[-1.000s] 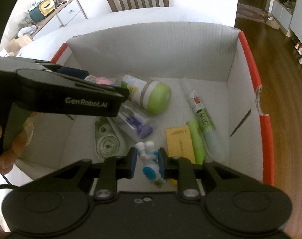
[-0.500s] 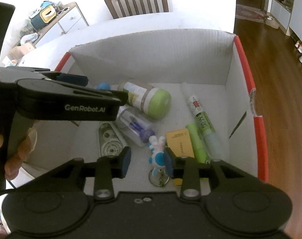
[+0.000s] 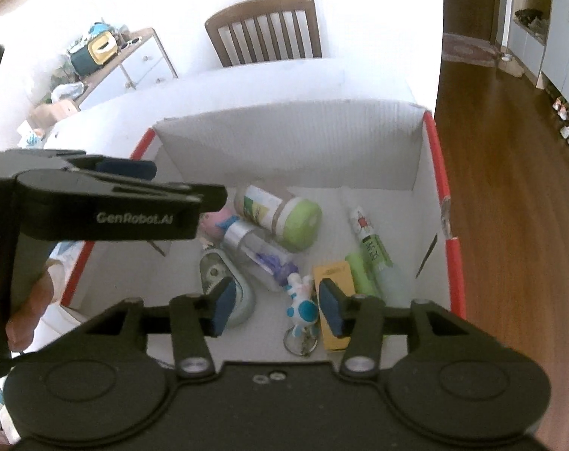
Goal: Organize rigid objects
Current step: 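Open the right tool, releasing the bunny figurine in the box, then open the left tool, releasing the pink pig figurine in the box, then withdraw both tools from the box back over the mat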
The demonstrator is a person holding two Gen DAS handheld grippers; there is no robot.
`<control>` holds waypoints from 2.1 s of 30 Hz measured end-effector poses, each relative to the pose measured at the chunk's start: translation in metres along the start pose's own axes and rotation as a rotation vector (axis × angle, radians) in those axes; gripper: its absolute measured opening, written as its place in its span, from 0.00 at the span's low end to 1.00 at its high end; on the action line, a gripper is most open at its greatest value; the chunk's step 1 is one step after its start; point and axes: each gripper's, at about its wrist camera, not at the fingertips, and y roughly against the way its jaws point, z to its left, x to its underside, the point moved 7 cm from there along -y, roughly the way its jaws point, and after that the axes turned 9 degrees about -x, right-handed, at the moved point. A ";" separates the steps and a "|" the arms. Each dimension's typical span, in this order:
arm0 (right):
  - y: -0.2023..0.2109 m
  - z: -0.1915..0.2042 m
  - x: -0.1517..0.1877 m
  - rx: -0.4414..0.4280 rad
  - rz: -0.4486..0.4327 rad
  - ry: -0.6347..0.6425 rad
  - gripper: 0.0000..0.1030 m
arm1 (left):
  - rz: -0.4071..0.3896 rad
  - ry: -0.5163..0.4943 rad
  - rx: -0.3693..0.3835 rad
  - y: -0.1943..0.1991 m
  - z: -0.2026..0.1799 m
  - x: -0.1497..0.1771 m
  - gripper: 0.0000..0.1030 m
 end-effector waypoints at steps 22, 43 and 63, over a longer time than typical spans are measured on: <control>0.047 0.026 -0.003 -0.004 -0.155 0.009 0.85 | -0.124 0.017 0.037 0.070 0.033 0.014 0.76; 0.025 0.140 -0.010 -0.009 -0.234 0.096 0.99 | -0.185 0.051 0.129 0.090 0.145 0.052 0.97; -0.061 0.251 -0.023 -0.006 -0.157 0.165 0.99 | -0.154 0.129 0.092 0.038 0.287 0.083 0.98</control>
